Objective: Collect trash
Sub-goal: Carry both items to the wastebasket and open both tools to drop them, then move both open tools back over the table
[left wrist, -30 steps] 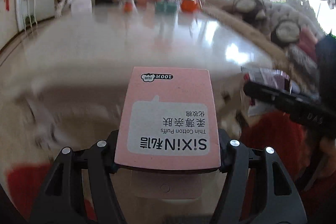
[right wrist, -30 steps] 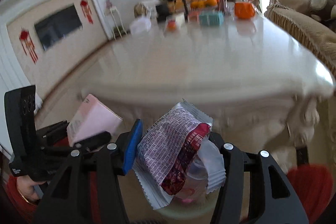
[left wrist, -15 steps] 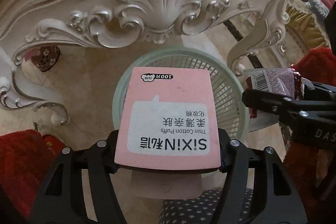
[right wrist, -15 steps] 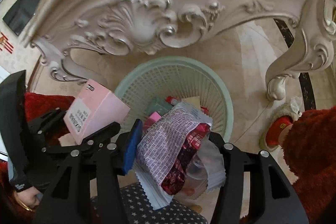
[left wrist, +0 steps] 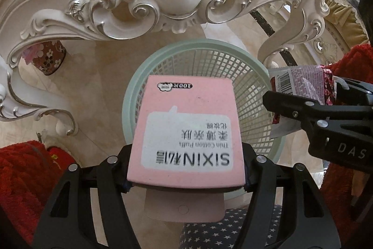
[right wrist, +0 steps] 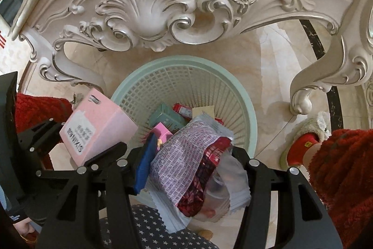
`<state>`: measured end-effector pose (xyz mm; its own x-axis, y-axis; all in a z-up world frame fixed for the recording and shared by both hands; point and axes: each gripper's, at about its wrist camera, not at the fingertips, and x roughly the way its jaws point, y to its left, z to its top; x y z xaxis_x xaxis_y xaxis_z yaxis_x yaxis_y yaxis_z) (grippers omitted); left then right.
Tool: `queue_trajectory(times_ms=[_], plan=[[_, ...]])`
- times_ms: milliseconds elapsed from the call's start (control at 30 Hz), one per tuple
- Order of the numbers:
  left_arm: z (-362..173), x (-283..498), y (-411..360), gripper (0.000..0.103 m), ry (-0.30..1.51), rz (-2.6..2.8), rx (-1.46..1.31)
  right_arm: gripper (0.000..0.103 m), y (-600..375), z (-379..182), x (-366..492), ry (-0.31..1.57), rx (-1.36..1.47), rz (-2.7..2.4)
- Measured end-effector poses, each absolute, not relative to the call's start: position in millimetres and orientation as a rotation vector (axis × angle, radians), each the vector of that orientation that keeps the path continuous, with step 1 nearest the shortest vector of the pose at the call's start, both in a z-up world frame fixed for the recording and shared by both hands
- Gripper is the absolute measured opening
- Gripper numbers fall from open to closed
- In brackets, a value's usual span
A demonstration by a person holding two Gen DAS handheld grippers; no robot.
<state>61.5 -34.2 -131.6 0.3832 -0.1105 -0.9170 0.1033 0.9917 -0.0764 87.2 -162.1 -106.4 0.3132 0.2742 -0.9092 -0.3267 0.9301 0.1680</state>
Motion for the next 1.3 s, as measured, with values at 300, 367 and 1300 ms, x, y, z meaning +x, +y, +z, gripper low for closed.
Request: queue_trajectory(times_ms=[300, 367, 1300], plan=[[-122.3, 59.2, -38.4, 0.095, 1.078, -0.122, 0.03, 0.076, -169.1, -110.2, 90.6, 1.194, -0.035, 0.357], [-123.2, 59.1, -38.5, 0.095, 1.083, -0.126, 0.029, 0.076, -172.8, -110.2, 91.2, 1.192, -0.018, 0.346], [-17.6, 31.2, 3.4, 0.095, 0.954, -0.203, -0.162, 0.076, -191.0, -2.4, 58.8, 0.831, 0.078, 0.528]])
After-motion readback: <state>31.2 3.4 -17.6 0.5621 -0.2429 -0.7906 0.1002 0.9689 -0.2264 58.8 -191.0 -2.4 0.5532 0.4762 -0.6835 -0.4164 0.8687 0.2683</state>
